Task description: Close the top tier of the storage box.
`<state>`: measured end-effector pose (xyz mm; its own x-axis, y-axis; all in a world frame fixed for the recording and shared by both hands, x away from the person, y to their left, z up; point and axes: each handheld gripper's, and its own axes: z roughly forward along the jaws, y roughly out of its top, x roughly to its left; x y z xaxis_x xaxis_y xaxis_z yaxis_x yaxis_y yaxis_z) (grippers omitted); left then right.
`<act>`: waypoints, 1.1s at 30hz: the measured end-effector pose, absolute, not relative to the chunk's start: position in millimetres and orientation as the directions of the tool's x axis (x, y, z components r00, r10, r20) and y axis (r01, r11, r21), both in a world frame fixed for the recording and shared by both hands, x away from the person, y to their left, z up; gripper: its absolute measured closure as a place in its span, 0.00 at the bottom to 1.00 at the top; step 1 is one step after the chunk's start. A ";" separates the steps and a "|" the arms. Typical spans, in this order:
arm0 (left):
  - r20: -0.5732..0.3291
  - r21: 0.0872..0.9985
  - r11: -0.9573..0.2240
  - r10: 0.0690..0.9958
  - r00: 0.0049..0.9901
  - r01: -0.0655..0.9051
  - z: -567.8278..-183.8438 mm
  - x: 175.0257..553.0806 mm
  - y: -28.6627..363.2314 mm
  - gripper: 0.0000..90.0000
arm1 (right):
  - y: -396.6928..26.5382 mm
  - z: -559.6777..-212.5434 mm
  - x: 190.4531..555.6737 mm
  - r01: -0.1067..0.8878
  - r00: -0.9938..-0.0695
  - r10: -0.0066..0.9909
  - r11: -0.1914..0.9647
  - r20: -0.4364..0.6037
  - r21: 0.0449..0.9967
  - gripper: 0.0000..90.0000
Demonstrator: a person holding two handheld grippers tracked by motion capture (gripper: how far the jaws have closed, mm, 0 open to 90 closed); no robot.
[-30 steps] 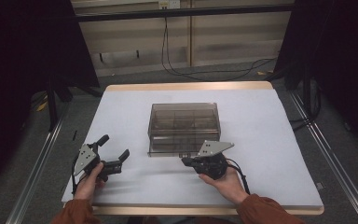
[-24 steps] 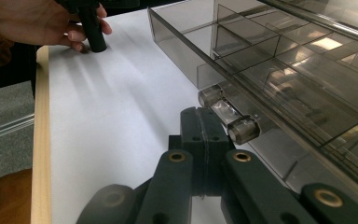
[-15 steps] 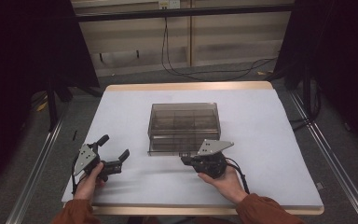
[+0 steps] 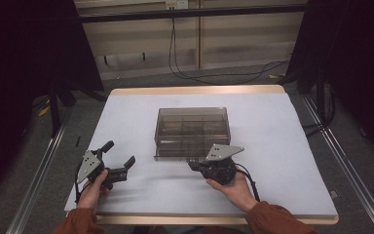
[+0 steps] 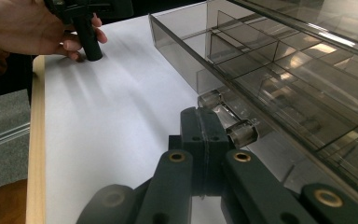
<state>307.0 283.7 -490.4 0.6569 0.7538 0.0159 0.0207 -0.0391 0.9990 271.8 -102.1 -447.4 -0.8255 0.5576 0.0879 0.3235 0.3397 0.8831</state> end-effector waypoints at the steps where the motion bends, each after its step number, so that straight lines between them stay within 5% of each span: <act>1: 0.016 0.999 -0.039 0.754 0.657 0.021 -490.4 307.0 283.7 0.00 | -101.8 -447.6 272.0 0.321 -0.826 0.557 0.342 0.084 0.883 1.00; 33: 0.015 0.999 -0.039 0.754 0.657 0.021 -490.4 307.0 283.7 0.00 | -102.4 -449.5 278.1 0.334 -0.811 0.579 0.331 0.090 0.882 1.00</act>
<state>307.0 283.7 -490.4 0.6571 0.7536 0.0155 0.0207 -0.0386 0.9990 278.1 -102.4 -449.5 -0.8106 0.5786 0.0903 0.3345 0.3308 0.8824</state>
